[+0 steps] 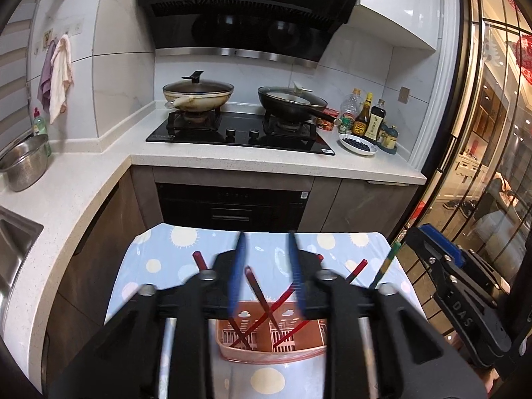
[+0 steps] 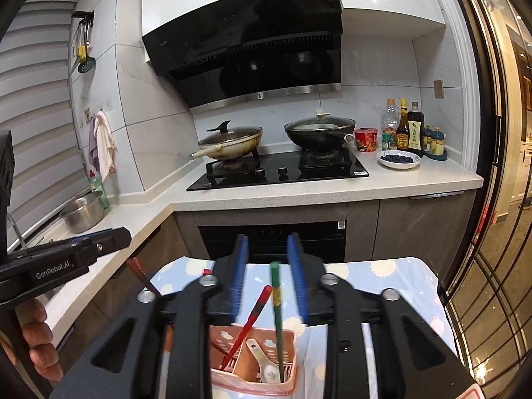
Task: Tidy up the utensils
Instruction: 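Open both grippers to drop the chopsticks into the pink holder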
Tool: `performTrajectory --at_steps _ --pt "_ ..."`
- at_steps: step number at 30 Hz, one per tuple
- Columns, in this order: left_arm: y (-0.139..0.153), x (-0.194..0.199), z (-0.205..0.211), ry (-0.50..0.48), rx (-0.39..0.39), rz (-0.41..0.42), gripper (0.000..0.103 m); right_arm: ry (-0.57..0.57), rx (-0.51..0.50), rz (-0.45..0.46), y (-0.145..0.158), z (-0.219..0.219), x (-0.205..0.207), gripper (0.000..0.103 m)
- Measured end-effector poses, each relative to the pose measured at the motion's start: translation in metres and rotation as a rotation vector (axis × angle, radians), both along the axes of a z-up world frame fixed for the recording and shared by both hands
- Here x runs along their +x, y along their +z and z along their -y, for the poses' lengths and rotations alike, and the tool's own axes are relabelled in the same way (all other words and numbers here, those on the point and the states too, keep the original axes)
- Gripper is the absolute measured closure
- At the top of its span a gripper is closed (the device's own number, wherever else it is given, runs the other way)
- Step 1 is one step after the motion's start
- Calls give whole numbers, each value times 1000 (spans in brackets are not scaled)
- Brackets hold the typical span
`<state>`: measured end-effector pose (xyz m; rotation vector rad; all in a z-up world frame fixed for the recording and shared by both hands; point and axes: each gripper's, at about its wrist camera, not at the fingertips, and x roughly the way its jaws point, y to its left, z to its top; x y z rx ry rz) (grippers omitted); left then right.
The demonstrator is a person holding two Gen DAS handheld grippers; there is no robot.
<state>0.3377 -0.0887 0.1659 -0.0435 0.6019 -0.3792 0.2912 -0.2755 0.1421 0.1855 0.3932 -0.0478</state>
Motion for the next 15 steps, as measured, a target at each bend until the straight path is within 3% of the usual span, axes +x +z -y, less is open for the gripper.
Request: performTrajectory --at_steps 15 --pt "-5 -24 -19 23 9 -6 64 3 -10 -11 1 -6 -32 72"
